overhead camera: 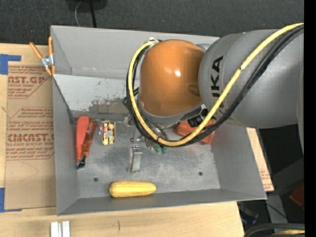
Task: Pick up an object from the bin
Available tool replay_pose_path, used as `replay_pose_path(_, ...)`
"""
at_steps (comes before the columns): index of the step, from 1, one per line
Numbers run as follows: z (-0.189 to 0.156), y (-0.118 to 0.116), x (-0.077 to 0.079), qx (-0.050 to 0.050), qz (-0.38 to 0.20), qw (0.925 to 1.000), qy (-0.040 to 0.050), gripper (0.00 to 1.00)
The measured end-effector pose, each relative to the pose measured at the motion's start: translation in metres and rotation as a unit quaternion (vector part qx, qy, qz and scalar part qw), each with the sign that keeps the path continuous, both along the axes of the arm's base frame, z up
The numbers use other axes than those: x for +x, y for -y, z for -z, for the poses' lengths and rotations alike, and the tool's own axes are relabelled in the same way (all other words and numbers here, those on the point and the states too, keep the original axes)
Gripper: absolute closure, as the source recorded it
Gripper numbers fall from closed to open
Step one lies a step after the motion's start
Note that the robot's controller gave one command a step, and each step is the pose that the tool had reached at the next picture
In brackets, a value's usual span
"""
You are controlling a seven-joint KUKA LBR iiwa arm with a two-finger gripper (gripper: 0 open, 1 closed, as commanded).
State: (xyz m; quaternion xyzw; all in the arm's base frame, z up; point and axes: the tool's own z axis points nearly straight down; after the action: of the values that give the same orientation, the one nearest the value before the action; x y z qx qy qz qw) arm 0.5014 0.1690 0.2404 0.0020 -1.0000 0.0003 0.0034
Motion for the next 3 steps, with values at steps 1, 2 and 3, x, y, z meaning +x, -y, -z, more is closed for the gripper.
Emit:
replay_pose_path(1, -0.005, 0.001, 0.002, 0.001, 0.001, 1.0, 0.0038, 0.0)
replay_pose_path(2, 0.003, -0.005, -0.006, 0.0, 0.013, 0.9999, 0.0025, 0.0)
replay_pose_path(3, 0.002, -0.029, -0.009, 0.001, 0.003, 1.0, 0.0042, 0.0)
